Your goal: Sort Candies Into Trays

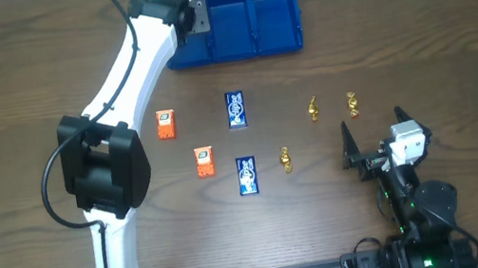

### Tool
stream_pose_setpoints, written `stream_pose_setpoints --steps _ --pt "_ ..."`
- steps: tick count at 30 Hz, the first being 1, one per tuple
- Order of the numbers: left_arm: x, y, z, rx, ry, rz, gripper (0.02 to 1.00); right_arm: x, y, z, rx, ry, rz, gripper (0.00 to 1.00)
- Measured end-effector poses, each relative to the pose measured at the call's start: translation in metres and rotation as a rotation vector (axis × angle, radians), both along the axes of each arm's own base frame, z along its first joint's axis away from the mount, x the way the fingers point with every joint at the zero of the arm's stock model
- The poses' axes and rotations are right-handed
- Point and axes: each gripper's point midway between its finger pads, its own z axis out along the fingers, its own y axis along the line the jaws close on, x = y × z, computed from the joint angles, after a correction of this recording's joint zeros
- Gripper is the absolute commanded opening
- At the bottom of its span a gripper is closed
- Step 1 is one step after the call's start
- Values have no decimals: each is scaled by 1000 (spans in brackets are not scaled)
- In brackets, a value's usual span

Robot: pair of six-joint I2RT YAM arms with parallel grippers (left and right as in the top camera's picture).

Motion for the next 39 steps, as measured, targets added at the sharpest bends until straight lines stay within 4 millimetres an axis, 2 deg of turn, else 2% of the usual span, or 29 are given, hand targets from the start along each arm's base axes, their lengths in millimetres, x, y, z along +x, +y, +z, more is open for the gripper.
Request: stream_pose_setpoints --steps 4,9,11,14,16,17,18,20,21,22,24,25,26,28,32,37,39 --pt "1 2 0 -2 -1 14 779 0 0 0 0 0 0 1000" --pt "-3 11 7 4 7 25 805 0 0 0 0 0 0 998" --pt "-13 16 30 -6 -28 29 809 0 0 0 0 0 0 1000" --pt "-47 27 97 -51 -149 18 820 0 0 0 0 0 0 998" --pt "-90 39 150 -88 -268 3 822 0 0 0 0 0 0 1000" --pt "-110 45 167 -104 -318 -4 822 0 0 0 0 -1 0 1000" --pt "-127 50 172 -108 -337 -10 822 0 0 0 0 0 0 1000" --pt "-151 60 155 -102 -331 -14 820 0 0 0 0 0 0 1000" --pt "-165 67 129 -81 -284 -14 816 0 0 0 0 0 0 1000" --pt "-175 72 91 -47 -205 -15 812 0 0 0 0 0 0 1000" --pt "-187 77 33 7 -84 -19 805 0 0 0 0 0 0 1000" --pt "-195 80 8 32 -28 -22 803 0 0 0 0 0 0 1000" --pt "-199 83 -7 47 5 -23 805 0 0 0 0 0 0 1000" --pt "-201 83 -20 58 30 -24 803 0 0 0 0 0 0 1000" --pt "-192 79 -36 64 43 -24 803 0 0 0 0 0 0 1000" --pt "-182 74 -71 70 92 -27 796 0 0 0 0 0 0 998" --pt "-181 75 -80 60 112 -24 805 0 0 0 0 0 0 1000"
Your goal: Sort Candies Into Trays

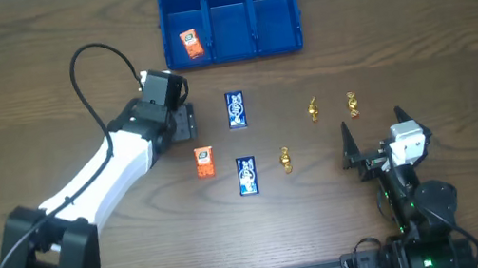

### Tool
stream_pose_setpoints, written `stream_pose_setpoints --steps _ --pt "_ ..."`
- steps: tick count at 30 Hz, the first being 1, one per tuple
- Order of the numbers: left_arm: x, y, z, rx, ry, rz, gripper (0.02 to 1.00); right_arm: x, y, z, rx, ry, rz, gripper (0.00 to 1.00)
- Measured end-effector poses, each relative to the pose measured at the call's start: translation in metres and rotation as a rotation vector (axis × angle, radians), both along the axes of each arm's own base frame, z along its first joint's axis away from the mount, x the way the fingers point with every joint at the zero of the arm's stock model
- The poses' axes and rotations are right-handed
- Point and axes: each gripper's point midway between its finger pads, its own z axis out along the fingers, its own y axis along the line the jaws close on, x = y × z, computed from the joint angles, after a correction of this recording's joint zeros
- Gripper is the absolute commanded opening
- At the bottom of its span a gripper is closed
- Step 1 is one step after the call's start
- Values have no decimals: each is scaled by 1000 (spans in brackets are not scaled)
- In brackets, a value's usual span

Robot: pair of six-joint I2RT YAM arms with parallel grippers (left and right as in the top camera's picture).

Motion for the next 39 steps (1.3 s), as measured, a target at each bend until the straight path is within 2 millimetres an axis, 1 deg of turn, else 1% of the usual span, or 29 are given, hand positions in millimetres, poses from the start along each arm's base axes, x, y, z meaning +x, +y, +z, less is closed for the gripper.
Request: stream_pose_setpoints --steps 6,15,16,18,22,24,29,32,34,36,37,39 --pt "2 11 -21 -49 66 28 805 0 0 0 0 0 0 1000" --pt "-2 6 -39 -60 118 -7 776 0 0 0 0 0 0 1000" --pt "-3 6 -42 -57 127 -9 750 0 0 0 0 0 0 998" --pt "-4 7 -46 -55 136 -10 658 0 0 0 0 0 0 1000" --pt "-3 8 -46 -54 132 -14 404 0 0 0 0 0 0 1000" --pt "-2 8 -46 -54 131 -12 345 0 0 0 0 0 0 1000" --pt "-2 8 -45 -56 128 -10 286 0 0 0 0 0 0 1000" --pt "-8 10 -44 -53 166 14 277 0 0 0 0 0 0 1000" --pt "-13 10 -37 -44 212 33 279 0 0 0 0 0 0 1000" --pt "-6 5 -17 -44 197 48 283 0 0 0 0 0 0 1000" --pt "0 -1 1 -43 166 50 283 0 0 0 0 0 0 1000" --pt "22 -21 53 -70 37 34 283 0 0 0 0 0 0 1000"
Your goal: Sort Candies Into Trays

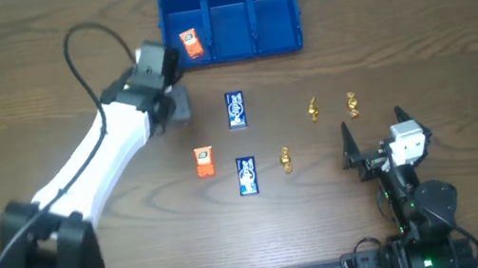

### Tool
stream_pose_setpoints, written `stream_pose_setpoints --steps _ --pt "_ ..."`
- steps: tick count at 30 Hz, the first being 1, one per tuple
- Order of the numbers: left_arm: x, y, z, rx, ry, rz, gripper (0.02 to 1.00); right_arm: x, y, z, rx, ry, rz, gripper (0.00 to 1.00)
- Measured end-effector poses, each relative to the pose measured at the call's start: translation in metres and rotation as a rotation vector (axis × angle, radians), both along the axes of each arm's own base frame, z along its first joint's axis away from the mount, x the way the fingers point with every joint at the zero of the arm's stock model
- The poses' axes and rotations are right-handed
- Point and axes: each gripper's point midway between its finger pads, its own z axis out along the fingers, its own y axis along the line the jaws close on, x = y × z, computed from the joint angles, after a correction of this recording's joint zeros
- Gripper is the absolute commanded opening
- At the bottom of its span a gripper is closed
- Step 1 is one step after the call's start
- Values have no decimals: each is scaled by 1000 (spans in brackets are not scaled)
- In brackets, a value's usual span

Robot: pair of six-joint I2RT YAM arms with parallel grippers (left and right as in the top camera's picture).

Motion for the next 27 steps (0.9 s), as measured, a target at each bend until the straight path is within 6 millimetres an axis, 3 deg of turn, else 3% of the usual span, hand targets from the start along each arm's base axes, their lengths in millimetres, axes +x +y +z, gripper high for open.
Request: stream_pose_setpoints --steps 2,4,6,8,11,12,19,22,27 --pt "23 -26 67 -47 -159 -16 283 0 0 0 0 0 0 1000" --pt "38 -43 121 -93 -272 -28 281 0 0 0 0 0 0 1000" --pt "52 -49 157 -109 -329 -18 279 0 0 0 0 0 0 1000" --pt "66 -50 168 -107 -334 -3 279 0 0 0 0 0 0 1000" --pt "95 -54 149 -82 -280 20 279 0 0 0 0 0 0 1000" --pt "107 -54 123 -64 -227 28 281 0 0 0 0 0 0 1000" --pt "126 -45 23 -20 -37 54 288 0 0 0 0 0 0 1000" --pt "131 -42 14 -31 -28 62 301 0 0 0 0 0 0 1000" --pt "138 -46 19 -57 -59 58 316 0 0 0 0 0 0 1000"
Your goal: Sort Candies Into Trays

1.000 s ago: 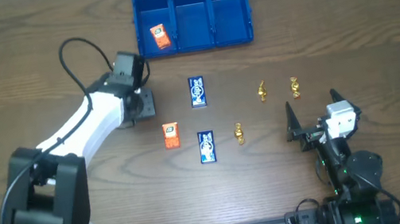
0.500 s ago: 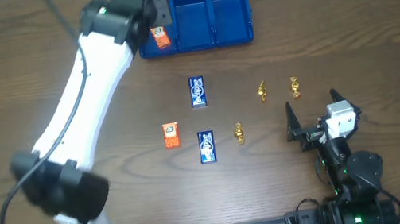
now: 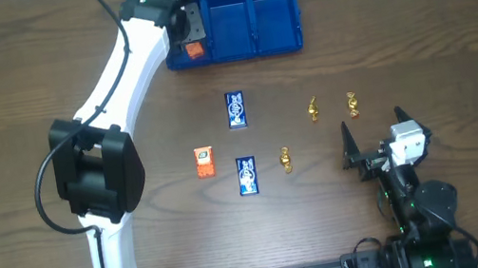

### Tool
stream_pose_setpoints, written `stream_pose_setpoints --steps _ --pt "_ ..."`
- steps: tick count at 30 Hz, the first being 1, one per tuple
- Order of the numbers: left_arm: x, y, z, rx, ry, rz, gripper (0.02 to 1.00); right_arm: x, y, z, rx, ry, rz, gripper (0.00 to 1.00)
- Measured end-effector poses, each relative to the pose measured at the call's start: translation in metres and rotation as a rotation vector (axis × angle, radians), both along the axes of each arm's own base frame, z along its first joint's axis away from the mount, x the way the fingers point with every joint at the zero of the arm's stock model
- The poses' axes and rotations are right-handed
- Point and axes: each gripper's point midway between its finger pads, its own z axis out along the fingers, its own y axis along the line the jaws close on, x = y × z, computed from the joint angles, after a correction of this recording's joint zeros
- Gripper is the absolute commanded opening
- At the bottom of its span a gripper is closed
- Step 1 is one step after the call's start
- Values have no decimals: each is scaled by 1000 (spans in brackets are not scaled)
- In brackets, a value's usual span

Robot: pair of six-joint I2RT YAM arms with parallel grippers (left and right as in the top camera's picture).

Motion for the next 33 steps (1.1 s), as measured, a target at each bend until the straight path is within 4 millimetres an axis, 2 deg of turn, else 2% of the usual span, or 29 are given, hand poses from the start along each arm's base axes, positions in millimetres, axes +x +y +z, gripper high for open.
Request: stream_pose_setpoints --steps 1,2,3,4,7,9,11,13,15,17,18,19,20,21,22,24,27,29,33 --pt "1 -1 1 -4 -5 -2 332 0 0 0 0 0 0 1000" --pt "1 -1 1 -5 -7 -2 389 0 0 0 0 0 0 1000" --pt "1 -1 1 -5 -7 -2 489 0 0 0 0 0 0 1000" --pt "1 -1 1 -3 -8 -6 654 0 0 0 0 0 0 1000" --pt "2 -1 2 6 -12 -12 792 0 0 0 0 0 0 1000" --pt "2 1 4 17 -18 -14 805 0 0 0 0 0 0 1000" --pt "0 2 17 40 -45 -12 812 0 0 0 0 0 0 1000" --pt "-12 -4 51 56 -102 -20 818 0 0 0 0 0 0 1000" --pt "-39 -19 105 44 -196 -54 831 0 0 0 0 0 0 1000" --pt "-76 -34 157 10 -296 -97 855 0 0 0 0 0 0 998" --pt "-112 -44 193 -37 -365 -134 862 0 0 0 0 -1 0 998" --pt "-135 -47 209 -68 -397 -154 862 0 0 0 0 0 0 1000" --pt "-155 -44 217 -95 -407 -159 858 0 0 0 0 0 0 998" --pt "-171 -37 214 -110 -402 -155 858 0 0 0 0 0 0 1000" --pt "-182 -28 202 -116 -382 -138 855 0 0 0 0 0 0 1000" --pt "-199 -15 152 -79 -284 -112 842 0 0 0 0 0 0 1000" --pt "-228 -3 58 10 -92 -104 840 0 0 0 0 0 0 1000" --pt "-251 1 9 47 -3 -111 840 0 0 0 0 0 0 1000" --pt "-264 1 -28 29 48 -94 831 0 0 0 0 0 0 1000"
